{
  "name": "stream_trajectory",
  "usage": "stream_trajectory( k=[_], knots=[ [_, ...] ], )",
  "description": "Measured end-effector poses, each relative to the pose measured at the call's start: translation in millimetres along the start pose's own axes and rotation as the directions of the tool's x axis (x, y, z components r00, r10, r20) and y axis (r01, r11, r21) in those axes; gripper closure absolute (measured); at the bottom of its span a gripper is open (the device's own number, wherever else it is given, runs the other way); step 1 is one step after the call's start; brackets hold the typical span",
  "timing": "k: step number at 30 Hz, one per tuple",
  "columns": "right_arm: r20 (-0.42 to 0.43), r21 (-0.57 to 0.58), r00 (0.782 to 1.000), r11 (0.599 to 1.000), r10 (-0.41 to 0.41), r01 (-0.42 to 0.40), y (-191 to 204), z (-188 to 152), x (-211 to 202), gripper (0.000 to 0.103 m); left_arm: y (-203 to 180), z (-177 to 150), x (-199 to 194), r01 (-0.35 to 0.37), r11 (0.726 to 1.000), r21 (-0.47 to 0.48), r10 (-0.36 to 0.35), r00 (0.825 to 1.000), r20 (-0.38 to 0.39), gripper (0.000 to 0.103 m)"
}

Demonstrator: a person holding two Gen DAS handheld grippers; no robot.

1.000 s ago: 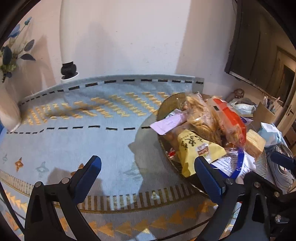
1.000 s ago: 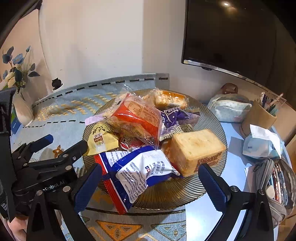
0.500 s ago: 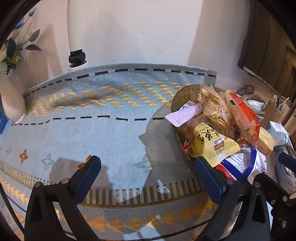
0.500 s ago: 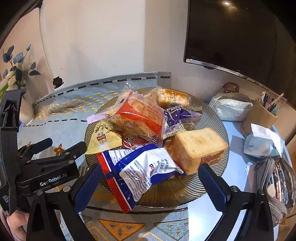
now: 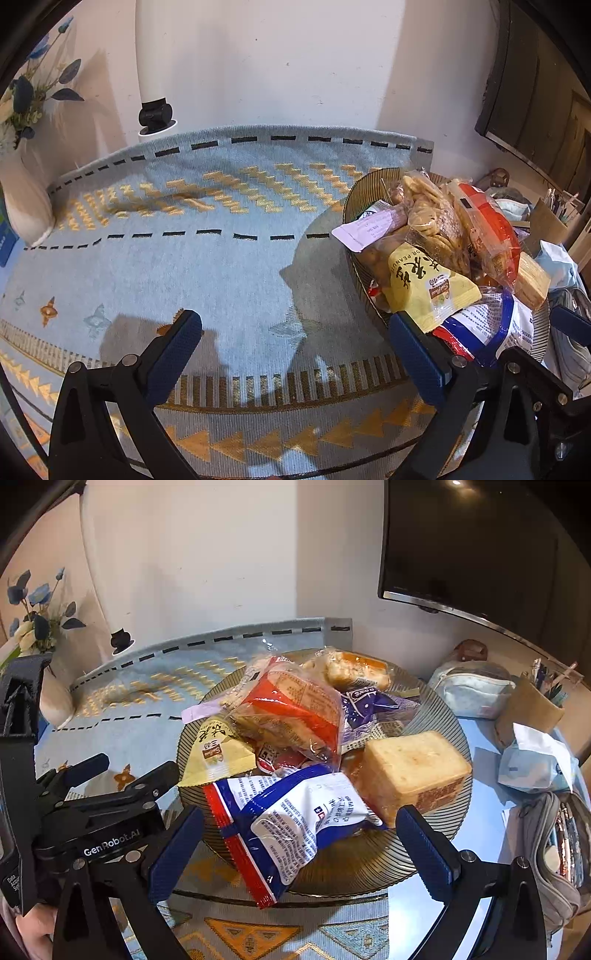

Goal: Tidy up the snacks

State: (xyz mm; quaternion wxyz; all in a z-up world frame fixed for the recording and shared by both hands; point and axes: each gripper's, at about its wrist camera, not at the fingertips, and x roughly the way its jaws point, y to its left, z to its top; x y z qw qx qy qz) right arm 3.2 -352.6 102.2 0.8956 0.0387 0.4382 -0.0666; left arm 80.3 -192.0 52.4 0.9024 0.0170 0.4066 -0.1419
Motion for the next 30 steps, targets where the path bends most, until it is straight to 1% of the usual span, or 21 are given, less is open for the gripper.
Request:
stream_trajectory(
  k=[6,11,18,22,30],
  knots=[
    [0.002,0.020,1.000,1.000,0.010,-0.010,-1.3,-0.8,3.8,0.000,-1.1,-0.4,-0.7,-0.014,1.000,0.005,0.013,1.000,0.006,0.002],
    [0.024,0.031,1.000,0.999,0.019,-0.020,-1.1,-1.8,2.8,0.000,-0.5,-0.4,-0.7,-0.025,1.000,0.004,0.025,1.000,0.004,0.002],
    [0.040,0.039,0.999,0.999,0.012,-0.014,-4.0,-1.1,2.0,0.000,1.3,-0.5,-0.3,-0.031,1.000,0.000,0.031,1.000,0.004,0.002],
    [0.038,0.057,0.999,0.998,0.019,-0.021,-7.5,-0.8,3.0,0.000,0.4,-0.6,0.2,-0.038,0.999,0.004,0.038,0.999,0.009,0.002],
    [0.036,0.056,0.999,0.998,0.022,-0.024,-6.6,-2.2,3.0,0.000,1.0,-0.7,0.8,-0.049,0.999,0.004,0.049,0.999,0.009,0.002]
  ],
)
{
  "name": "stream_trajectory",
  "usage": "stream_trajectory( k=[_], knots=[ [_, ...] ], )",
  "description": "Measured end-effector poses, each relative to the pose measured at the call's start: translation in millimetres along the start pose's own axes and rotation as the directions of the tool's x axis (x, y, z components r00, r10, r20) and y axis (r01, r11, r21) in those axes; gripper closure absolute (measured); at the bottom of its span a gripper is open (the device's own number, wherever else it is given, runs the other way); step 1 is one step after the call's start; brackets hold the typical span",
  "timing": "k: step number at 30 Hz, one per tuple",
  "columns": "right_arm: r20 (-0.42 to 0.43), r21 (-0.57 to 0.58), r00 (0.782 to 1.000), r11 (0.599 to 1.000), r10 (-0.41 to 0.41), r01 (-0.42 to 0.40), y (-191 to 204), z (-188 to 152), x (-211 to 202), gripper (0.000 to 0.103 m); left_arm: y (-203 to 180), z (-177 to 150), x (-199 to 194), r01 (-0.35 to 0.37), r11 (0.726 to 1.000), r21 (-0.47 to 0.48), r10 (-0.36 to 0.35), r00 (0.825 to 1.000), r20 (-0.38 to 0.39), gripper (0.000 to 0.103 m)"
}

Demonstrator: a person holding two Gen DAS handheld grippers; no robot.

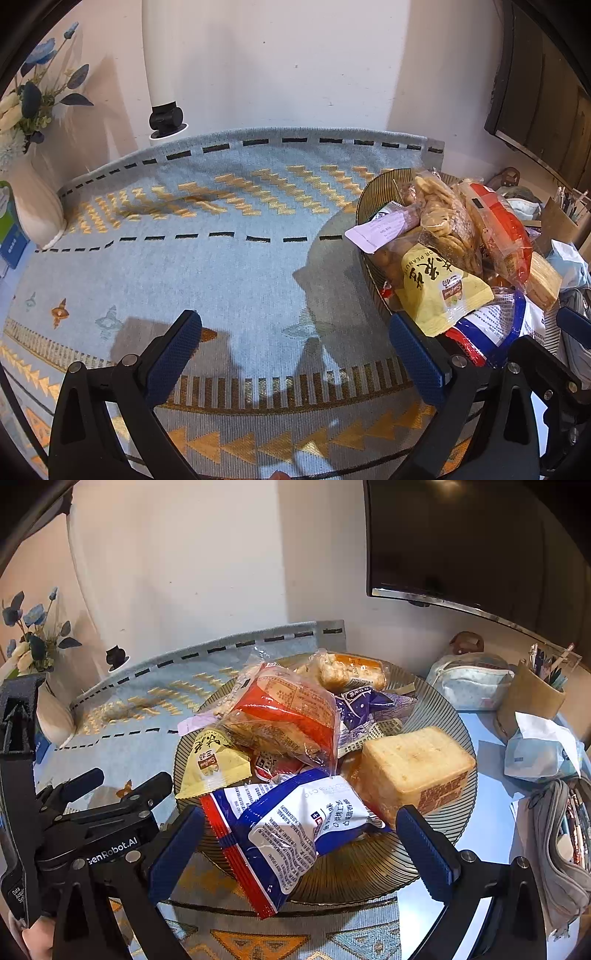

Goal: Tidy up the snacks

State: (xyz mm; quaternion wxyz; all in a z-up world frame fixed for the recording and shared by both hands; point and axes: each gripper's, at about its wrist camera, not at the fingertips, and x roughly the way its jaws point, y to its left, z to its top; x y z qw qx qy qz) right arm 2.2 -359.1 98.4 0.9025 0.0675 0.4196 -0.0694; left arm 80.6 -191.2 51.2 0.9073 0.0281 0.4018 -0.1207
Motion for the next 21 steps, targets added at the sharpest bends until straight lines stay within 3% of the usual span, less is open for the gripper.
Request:
stream_trajectory(
  k=[21],
  knots=[
    [-0.010,0.024,1.000,1.000,-0.003,0.003,4.6,-2.4,-1.3,0.000,1.5,0.2,3.1,0.005,1.000,-0.008,-0.005,1.000,-0.011,0.002]
  ],
)
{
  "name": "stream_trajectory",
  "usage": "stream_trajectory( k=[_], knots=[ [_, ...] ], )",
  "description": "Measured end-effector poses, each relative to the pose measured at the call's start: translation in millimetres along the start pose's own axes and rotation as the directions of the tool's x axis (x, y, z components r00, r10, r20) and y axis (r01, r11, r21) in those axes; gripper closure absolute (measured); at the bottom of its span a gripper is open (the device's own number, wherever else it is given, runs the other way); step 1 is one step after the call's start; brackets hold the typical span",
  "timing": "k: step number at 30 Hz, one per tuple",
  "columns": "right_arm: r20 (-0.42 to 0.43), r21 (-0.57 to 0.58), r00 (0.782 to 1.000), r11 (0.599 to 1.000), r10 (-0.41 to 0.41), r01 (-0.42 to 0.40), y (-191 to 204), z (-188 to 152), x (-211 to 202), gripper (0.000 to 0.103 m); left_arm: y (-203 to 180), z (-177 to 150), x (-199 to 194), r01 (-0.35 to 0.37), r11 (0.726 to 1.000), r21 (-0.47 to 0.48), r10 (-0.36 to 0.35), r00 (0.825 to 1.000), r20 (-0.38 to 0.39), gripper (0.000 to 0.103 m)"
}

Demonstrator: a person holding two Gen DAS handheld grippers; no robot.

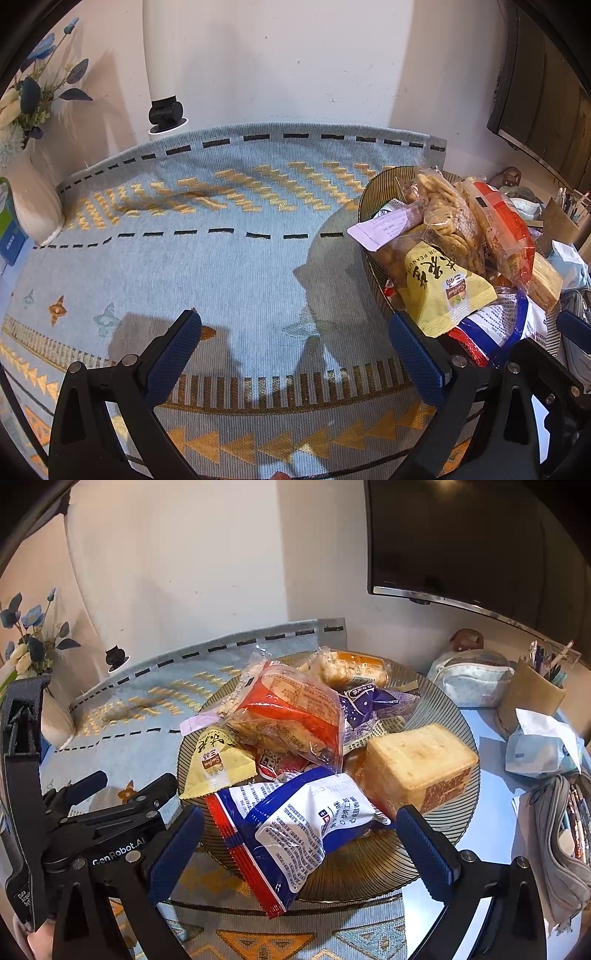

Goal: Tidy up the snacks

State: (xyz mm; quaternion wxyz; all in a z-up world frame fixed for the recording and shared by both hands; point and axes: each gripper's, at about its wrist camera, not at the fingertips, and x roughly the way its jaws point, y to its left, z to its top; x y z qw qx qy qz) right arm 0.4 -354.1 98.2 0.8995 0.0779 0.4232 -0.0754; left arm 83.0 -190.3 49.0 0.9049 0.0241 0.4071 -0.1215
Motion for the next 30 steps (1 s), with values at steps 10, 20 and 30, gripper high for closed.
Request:
stream_trajectory(
  k=[10,20,30],
  knots=[
    [-0.002,0.003,1.000,1.000,0.002,-0.002,2.3,0.3,0.5,0.000,0.1,0.0,0.5,-0.002,1.000,-0.002,0.002,1.000,-0.003,0.002],
    [-0.007,0.012,1.000,1.000,0.009,-0.009,5.2,-1.9,2.8,0.000,-0.1,-0.4,0.5,-0.003,1.000,-0.004,0.003,1.000,-0.005,0.002],
    [-0.011,0.018,1.000,1.000,0.022,-0.021,7.0,-3.4,4.7,0.000,-1.1,-0.9,0.0,-0.017,1.000,-0.001,0.017,1.000,0.000,0.002]
  ],
)
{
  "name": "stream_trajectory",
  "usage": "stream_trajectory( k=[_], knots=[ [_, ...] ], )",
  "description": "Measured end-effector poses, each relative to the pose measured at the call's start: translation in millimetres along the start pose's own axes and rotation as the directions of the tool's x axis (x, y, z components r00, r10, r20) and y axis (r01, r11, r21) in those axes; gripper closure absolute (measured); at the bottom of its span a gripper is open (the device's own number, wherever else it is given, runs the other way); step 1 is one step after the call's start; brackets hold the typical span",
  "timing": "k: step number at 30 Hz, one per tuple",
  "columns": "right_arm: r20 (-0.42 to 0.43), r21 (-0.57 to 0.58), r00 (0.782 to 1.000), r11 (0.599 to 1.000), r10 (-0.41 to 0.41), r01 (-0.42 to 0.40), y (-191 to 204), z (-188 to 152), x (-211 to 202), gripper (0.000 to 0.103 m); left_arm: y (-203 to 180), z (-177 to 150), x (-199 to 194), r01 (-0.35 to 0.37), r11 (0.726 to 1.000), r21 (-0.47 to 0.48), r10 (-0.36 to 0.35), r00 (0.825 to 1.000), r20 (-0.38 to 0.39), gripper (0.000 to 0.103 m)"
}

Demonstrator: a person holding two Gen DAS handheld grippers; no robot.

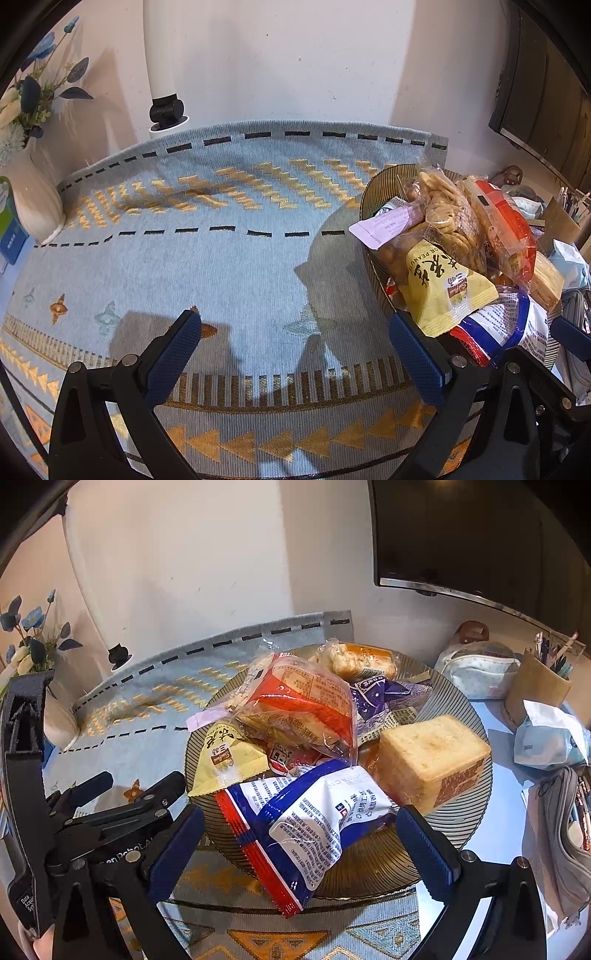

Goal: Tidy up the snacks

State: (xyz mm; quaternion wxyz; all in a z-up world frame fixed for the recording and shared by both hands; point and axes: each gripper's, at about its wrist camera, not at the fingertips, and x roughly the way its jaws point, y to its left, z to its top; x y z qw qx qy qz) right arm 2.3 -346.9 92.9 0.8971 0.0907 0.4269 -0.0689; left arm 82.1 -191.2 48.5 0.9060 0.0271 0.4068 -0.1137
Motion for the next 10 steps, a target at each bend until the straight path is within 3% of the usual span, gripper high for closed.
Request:
stream_trajectory(
  k=[10],
  knots=[
    [-0.004,0.008,1.000,1.000,-0.002,0.002,1.0,-2.3,-0.3,0.000,-0.8,0.0,-2.1,-0.017,1.000,0.003,0.017,1.000,0.007,0.002]
  ],
)
